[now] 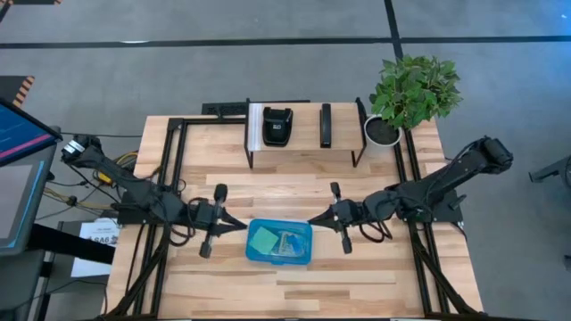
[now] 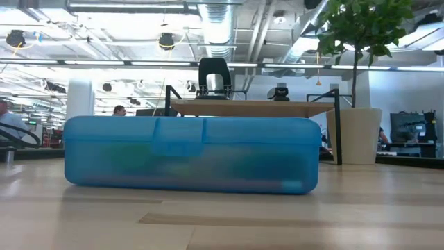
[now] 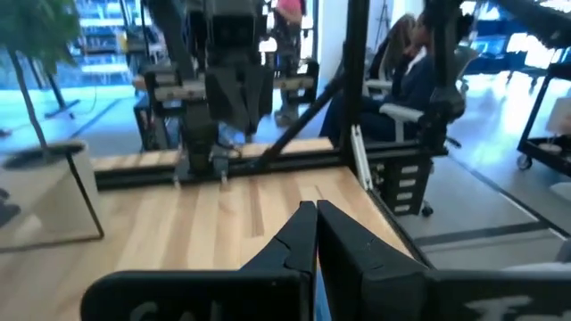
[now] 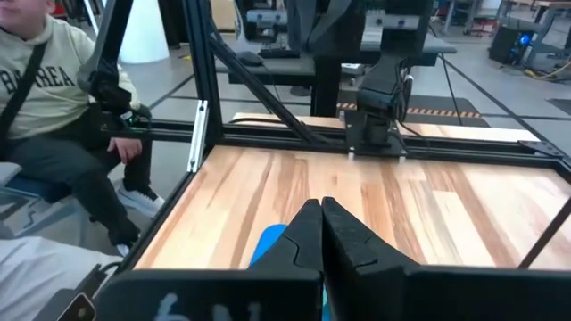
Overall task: Pack school essentials
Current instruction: Return to Home Position
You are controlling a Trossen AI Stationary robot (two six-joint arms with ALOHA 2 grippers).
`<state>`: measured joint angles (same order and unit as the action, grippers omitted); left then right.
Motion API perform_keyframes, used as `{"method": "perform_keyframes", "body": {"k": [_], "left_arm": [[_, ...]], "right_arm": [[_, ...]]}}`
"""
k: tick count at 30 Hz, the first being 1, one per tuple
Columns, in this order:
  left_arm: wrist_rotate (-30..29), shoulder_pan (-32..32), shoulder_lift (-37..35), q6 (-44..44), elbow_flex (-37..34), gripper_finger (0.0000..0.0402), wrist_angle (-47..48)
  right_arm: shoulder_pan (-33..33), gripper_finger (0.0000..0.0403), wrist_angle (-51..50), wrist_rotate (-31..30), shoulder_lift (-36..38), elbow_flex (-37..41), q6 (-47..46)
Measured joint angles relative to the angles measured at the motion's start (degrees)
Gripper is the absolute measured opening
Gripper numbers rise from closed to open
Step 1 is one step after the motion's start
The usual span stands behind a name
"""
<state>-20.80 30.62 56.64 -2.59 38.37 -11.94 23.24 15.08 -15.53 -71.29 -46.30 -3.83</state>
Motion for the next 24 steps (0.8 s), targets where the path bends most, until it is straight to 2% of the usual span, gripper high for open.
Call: {"method": "perform_keyframes", "body": {"k": [5,12,24], "left_arm": [[-0.07,0.02,-3.94,1.26,0.00,0.0000,2.58],[-4.01,0.02,-6.06,-0.96,0.00,0.0000,9.53],[-4.51,-0.01,-7.59,1.93,0.00,0.0000,8.50]], "right_arm": [[0.00,0.0012,-2.44,-0.04,1.96,0.00,1.31],[-0.11,0.0012,-7.70,-0.41,5.33,0.00,1.35],[-0.11,0.0012,-15.60,-2.86,12.67,0.03,2.41]]}}
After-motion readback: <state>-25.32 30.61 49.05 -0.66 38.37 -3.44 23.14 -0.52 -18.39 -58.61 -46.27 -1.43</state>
